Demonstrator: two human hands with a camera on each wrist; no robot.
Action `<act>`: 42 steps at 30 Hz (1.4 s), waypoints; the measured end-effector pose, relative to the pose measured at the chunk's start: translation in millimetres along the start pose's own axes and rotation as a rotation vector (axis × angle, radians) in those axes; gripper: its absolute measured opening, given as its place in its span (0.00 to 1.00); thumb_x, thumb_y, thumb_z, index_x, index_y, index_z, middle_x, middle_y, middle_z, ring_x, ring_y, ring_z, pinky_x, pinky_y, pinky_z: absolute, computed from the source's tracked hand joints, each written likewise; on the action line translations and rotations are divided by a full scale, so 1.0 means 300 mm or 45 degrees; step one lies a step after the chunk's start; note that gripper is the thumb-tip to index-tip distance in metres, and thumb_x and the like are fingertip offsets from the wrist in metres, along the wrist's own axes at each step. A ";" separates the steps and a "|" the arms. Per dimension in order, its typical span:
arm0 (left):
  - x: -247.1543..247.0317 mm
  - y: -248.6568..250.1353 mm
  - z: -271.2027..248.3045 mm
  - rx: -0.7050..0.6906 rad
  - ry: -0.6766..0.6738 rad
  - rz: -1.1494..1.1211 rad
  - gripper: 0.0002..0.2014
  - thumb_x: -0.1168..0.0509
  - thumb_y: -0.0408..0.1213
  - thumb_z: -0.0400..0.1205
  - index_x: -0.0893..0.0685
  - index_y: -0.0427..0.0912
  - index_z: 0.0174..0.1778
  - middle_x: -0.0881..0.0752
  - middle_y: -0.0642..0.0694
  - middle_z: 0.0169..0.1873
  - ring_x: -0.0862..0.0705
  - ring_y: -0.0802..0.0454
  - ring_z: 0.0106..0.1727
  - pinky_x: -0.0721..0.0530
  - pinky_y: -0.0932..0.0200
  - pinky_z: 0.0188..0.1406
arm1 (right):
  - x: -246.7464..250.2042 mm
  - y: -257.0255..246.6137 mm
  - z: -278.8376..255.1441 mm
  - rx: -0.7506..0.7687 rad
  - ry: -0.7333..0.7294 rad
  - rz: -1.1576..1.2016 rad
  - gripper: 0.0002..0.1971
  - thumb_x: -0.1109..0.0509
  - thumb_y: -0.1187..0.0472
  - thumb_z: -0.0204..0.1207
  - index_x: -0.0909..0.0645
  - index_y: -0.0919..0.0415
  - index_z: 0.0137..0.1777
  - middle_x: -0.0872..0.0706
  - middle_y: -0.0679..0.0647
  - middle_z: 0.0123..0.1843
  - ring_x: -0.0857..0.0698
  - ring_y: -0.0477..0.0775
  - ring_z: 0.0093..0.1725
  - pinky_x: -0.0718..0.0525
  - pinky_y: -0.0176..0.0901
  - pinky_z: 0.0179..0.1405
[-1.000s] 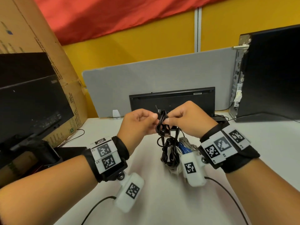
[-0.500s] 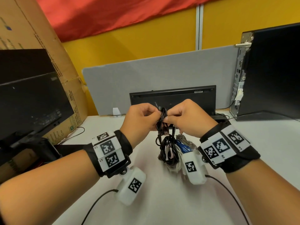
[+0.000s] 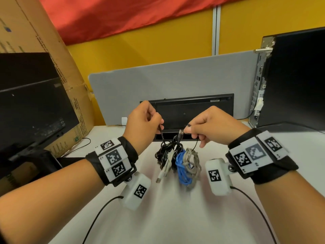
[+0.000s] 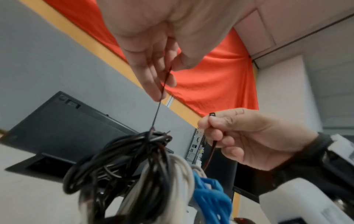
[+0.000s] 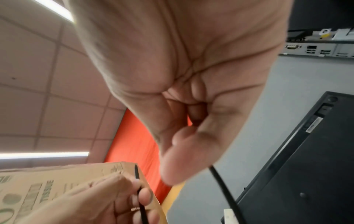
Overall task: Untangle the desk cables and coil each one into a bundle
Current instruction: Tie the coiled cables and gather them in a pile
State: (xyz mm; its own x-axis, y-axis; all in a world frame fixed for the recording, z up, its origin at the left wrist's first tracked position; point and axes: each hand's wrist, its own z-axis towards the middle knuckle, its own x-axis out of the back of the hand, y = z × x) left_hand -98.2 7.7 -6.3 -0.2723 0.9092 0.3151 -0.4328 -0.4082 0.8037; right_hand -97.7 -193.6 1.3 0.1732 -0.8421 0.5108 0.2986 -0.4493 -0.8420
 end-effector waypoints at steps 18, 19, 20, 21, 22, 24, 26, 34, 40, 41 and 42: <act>-0.161 0.018 0.093 0.139 -0.171 -0.735 0.06 0.32 0.30 0.82 0.12 0.39 0.41 0.14 0.46 0.30 0.16 0.52 0.33 0.15 0.60 0.36 | 0.072 0.069 0.049 0.132 0.602 0.720 0.06 0.29 0.71 0.77 0.13 0.66 0.51 0.09 0.58 0.33 0.15 0.46 0.29 0.10 0.43 0.37; -0.169 0.011 0.087 0.137 -0.193 -0.727 0.05 0.32 0.31 0.82 0.12 0.40 0.42 0.14 0.46 0.30 0.17 0.53 0.32 0.16 0.61 0.34 | 0.069 0.071 0.050 0.154 0.622 0.704 0.05 0.28 0.70 0.77 0.13 0.64 0.50 0.09 0.59 0.34 0.15 0.46 0.29 0.11 0.43 0.35; -0.175 0.004 0.082 0.147 -0.212 -0.732 0.05 0.32 0.32 0.82 0.12 0.40 0.42 0.14 0.46 0.31 0.18 0.53 0.31 0.17 0.61 0.33 | 0.065 0.073 0.051 0.179 0.635 0.673 0.05 0.28 0.69 0.76 0.12 0.62 0.49 0.09 0.59 0.35 0.16 0.46 0.29 0.11 0.42 0.33; -0.177 -0.003 0.077 0.168 -0.233 -0.748 0.05 0.32 0.32 0.82 0.12 0.39 0.42 0.15 0.46 0.31 0.20 0.53 0.30 0.19 0.60 0.31 | 0.061 0.076 0.053 0.203 0.642 0.631 0.06 0.28 0.68 0.76 0.11 0.59 0.48 0.09 0.58 0.36 0.17 0.45 0.29 0.13 0.41 0.31; -0.177 -0.007 0.074 0.196 -0.260 -0.771 0.06 0.32 0.31 0.82 0.12 0.38 0.41 0.15 0.46 0.30 0.22 0.53 0.30 0.21 0.60 0.31 | 0.057 0.075 0.053 0.220 0.639 0.590 0.06 0.27 0.67 0.76 0.10 0.57 0.48 0.09 0.58 0.36 0.18 0.45 0.29 0.14 0.39 0.28; -0.160 -0.007 0.073 0.244 -0.324 -0.806 0.06 0.33 0.30 0.82 0.12 0.37 0.40 0.17 0.45 0.30 0.25 0.53 0.29 0.25 0.60 0.30 | 0.049 0.070 0.050 0.237 0.613 0.541 0.07 0.27 0.65 0.76 0.09 0.55 0.48 0.08 0.57 0.37 0.19 0.45 0.30 0.18 0.37 0.25; -0.131 0.004 0.078 0.261 -0.374 -0.830 0.07 0.33 0.29 0.82 0.13 0.37 0.39 0.17 0.45 0.30 0.26 0.55 0.28 0.26 0.61 0.29 | 0.044 0.058 0.043 0.264 0.584 0.547 0.07 0.27 0.63 0.75 0.09 0.54 0.48 0.08 0.56 0.38 0.17 0.46 0.33 0.18 0.37 0.26; -0.070 0.050 0.058 0.392 -0.495 -0.855 0.05 0.36 0.31 0.83 0.19 0.37 0.41 0.25 0.50 0.21 0.34 0.58 0.21 0.39 0.65 0.20 | -0.023 0.006 0.022 0.375 0.443 0.820 0.12 0.28 0.62 0.69 0.12 0.65 0.51 0.08 0.61 0.44 0.09 0.58 0.50 0.11 0.48 0.52; -0.084 0.071 0.029 0.288 -0.466 -0.853 0.07 0.35 0.34 0.83 0.17 0.38 0.41 0.33 0.53 0.20 0.40 0.59 0.21 0.40 0.66 0.18 | -0.023 -0.010 0.015 0.387 0.343 1.035 0.11 0.30 0.64 0.70 0.12 0.67 0.50 0.09 0.61 0.43 0.09 0.57 0.47 0.11 0.45 0.47; -0.084 0.074 0.026 0.275 -0.461 -0.865 0.07 0.34 0.34 0.83 0.17 0.38 0.39 0.33 0.53 0.20 0.40 0.59 0.21 0.40 0.66 0.17 | -0.021 -0.010 0.013 0.392 0.323 1.050 0.11 0.30 0.64 0.70 0.12 0.67 0.50 0.09 0.61 0.43 0.09 0.57 0.47 0.11 0.45 0.47; -0.084 0.077 0.025 0.267 -0.460 -0.877 0.07 0.34 0.34 0.83 0.18 0.38 0.38 0.33 0.53 0.20 0.41 0.59 0.21 0.40 0.66 0.17 | -0.020 -0.010 0.012 0.399 0.306 1.062 0.11 0.30 0.64 0.70 0.12 0.67 0.51 0.09 0.61 0.43 0.09 0.57 0.47 0.11 0.45 0.47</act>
State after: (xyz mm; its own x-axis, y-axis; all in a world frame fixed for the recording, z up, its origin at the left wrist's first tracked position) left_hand -94.8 -23.9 8.0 0.3073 0.9361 -0.1712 -0.2220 0.2455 0.9436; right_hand -96.2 -186.2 1.4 0.2571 -0.9120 -0.3197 0.4110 0.4026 -0.8179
